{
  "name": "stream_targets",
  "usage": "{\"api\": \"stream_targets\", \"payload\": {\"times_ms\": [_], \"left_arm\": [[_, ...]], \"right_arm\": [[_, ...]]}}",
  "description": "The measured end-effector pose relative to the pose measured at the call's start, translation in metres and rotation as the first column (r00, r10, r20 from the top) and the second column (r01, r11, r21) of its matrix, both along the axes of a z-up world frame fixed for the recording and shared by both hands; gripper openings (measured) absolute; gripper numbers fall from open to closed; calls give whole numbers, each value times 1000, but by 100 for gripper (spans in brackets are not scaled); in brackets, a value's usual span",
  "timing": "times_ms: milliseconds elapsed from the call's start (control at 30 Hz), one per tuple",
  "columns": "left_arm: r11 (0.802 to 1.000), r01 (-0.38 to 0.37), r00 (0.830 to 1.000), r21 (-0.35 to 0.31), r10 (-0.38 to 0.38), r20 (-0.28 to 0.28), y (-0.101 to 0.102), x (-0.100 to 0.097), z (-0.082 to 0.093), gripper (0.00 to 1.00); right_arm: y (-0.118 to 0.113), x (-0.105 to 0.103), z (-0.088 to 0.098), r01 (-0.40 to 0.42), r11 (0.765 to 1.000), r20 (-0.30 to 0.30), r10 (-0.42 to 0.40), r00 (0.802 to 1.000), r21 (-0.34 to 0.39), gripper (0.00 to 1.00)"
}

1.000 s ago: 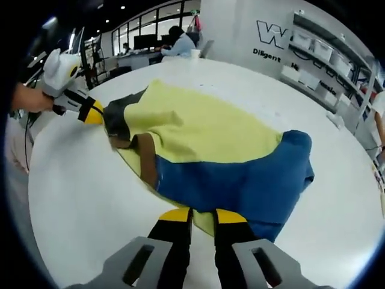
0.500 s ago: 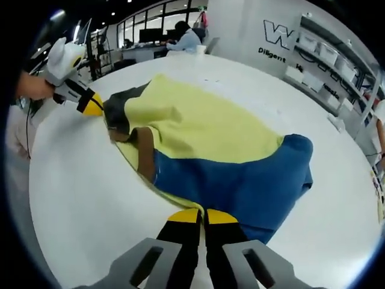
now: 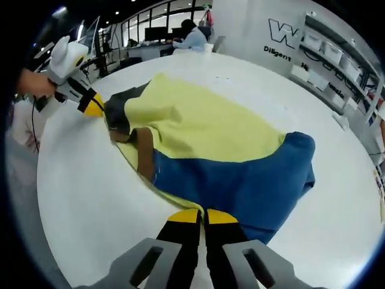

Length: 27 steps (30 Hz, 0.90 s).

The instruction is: Fold the garment on the visible template until the final outline fits inside the template.

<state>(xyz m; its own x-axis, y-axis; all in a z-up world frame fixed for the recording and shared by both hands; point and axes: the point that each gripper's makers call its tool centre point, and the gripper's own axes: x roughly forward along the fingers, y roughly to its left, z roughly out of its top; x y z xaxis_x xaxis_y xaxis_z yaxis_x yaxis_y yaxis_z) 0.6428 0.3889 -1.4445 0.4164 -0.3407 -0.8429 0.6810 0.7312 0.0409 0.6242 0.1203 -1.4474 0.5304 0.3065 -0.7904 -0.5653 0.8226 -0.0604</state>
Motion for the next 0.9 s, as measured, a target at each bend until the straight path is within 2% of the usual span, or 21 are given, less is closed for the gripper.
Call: {"api": "stream_targets", "payload": {"times_ms": [267, 433, 533, 900], "left_arm": [[1000, 4, 1000, 1, -4, -21, 7, -25, 0, 0], [1000, 23, 999, 19, -22, -42, 12, -44, 0, 0], [1000, 12, 998, 9, -12, -62, 16, -56, 0, 0], [1000, -6, 998, -16, 5, -69, 25, -83, -1, 0]], "right_arm": [[5, -24, 0, -30, 999, -43, 30, 999, 16, 0], [11, -43, -1, -78, 997, -77, 78, 994, 7, 0], [14, -56, -1, -53, 998, -119, 58, 991, 42, 0], [22, -79, -2, -68, 996, -130, 75, 989, 57, 0]]}}
